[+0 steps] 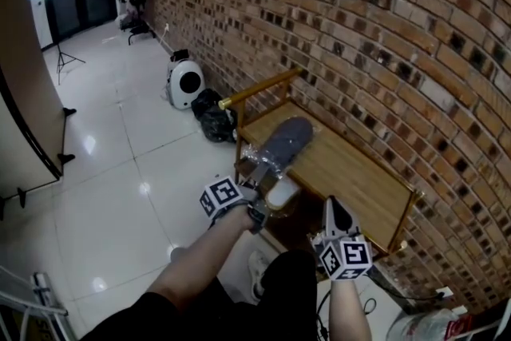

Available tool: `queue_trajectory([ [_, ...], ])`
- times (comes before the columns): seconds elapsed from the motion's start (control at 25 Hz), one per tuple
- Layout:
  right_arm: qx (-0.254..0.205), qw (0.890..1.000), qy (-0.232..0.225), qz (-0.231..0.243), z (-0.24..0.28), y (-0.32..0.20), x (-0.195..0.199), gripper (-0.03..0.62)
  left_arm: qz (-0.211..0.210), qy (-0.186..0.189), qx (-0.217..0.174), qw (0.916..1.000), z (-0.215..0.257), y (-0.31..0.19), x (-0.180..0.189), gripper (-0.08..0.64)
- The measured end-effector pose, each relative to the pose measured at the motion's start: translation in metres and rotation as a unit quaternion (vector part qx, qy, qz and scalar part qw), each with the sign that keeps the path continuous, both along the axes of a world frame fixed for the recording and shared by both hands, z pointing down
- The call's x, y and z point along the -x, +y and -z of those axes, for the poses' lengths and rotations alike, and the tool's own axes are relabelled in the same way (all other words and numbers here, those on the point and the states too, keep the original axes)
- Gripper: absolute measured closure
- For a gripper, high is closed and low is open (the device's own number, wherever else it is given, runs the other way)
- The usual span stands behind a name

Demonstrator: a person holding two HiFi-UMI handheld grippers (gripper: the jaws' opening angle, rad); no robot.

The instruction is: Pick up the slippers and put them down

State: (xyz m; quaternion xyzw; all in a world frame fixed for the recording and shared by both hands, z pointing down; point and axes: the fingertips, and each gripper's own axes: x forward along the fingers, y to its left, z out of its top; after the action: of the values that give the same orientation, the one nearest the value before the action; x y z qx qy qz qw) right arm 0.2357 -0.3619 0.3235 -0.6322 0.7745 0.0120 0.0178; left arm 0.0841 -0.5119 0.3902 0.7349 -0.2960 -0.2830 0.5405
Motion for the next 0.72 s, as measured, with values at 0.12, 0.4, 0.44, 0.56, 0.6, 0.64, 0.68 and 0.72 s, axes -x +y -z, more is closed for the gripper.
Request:
queue_trajectory([
  [0.12, 0.003, 1.000, 0.000, 0.002, -0.003, -0.004, 0.001, 0.583, 0.008, 0.016, 0.009, 0.9998, -0.007, -0.015, -0.003, 0.307],
  [0.4, 0.006, 1.000, -0.012, 0.000, -0.008, -0.005, -0.003, 0.583, -0.011, 0.026, 0.006, 0.9996, -0.007, -0.037, -0.020, 0.330],
  [0.44, 0.007, 1.000, -0.011, 0.000, -0.009, -0.005, -0.003, 0.583, -0.011, 0.029, 0.007, 0.9995, -0.007, -0.036, -0.020, 0.373],
  [0.56, 0.007, 1.000, -0.015, 0.004, -0.011, -0.007, -0.002, 0.583, -0.008, 0.045, 0.006, 0.9989, -0.004, -0.036, -0.018, 0.472],
  [0.6, 0.006, 1.000, -0.016, 0.007, -0.010, -0.009, -0.001, 0.583, -0.006, 0.049, 0.003, 0.9988, -0.002, -0.036, -0.017, 0.479],
  [0.64, 0.005, 1.000, -0.018, 0.010, -0.009, -0.010, 0.000, 0.583, -0.004, 0.053, 0.000, 0.9986, 0.001, -0.036, -0.016, 0.480],
  [0.68, 0.004, 1.000, -0.019, 0.014, -0.008, -0.012, 0.001, 0.583, -0.002, 0.056, -0.005, 0.9984, 0.004, -0.035, -0.015, 0.482],
  [0.72, 0.003, 1.000, -0.021, 0.019, -0.007, -0.013, 0.002, 0.583, 0.001, 0.059, -0.012, 0.9982, 0.009, -0.033, -0.013, 0.482],
])
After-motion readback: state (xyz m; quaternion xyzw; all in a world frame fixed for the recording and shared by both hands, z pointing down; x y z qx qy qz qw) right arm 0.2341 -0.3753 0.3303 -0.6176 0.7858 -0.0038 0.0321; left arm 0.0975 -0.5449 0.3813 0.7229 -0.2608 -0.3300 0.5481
